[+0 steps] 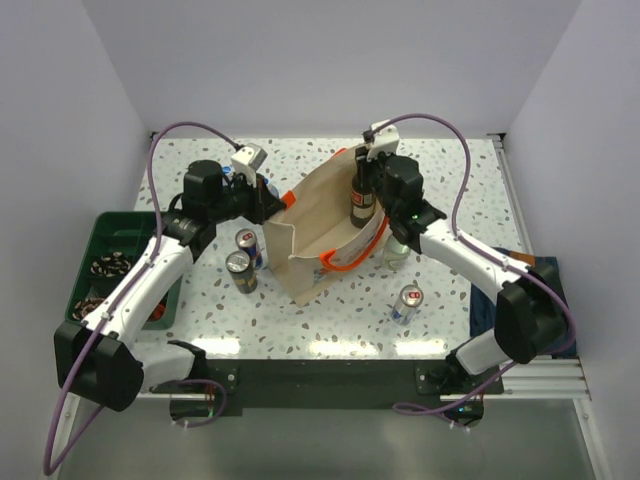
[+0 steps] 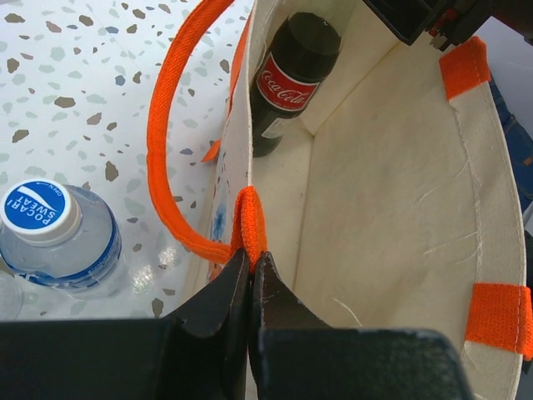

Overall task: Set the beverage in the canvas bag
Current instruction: Place the drink in the canvas bag.

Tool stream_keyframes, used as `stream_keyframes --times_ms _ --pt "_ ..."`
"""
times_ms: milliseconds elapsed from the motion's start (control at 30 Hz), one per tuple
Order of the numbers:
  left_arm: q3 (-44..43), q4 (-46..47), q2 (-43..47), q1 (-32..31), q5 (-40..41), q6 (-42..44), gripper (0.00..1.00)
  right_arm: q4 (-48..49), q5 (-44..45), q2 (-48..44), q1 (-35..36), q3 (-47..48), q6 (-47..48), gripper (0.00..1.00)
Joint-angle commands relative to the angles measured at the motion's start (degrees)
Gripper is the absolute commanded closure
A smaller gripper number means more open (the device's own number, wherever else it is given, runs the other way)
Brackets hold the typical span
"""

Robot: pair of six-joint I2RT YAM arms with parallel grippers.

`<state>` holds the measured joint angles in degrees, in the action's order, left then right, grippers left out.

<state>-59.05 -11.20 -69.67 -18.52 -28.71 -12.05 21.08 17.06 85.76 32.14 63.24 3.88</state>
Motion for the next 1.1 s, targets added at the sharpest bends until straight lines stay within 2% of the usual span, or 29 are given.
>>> stream_keyframes --times_ms 0,300,600,800,1067 --pt "-3.53 4.88 -0.55 -0.37 0.58 -1.30 1.00 12.05 2.19 -6.12 0.03 0.48 1.48 1.00" --pt "-5.64 2.50 -2.84 -0.37 3.66 -2.71 1.00 10.22 -0.62 -7.27 0.29 -1.10 1.75 1.00" --pt "-3.62 3.99 -1.17 -0.37 -0.29 -1.83 1.00 6.52 -2.12 -4.99 0.47 1.18 1.39 1.00" --pt "-1.78 5.31 0.67 -0.37 -3.89 -1.04 1.00 6.26 0.52 -2.09 0.47 3.46 0.87 1.00" --pt "-0.81 4.96 1.64 -0.46 -4.69 -0.69 1.00 5.11 2.19 0.20 0.55 6.01 -1.15 1.00"
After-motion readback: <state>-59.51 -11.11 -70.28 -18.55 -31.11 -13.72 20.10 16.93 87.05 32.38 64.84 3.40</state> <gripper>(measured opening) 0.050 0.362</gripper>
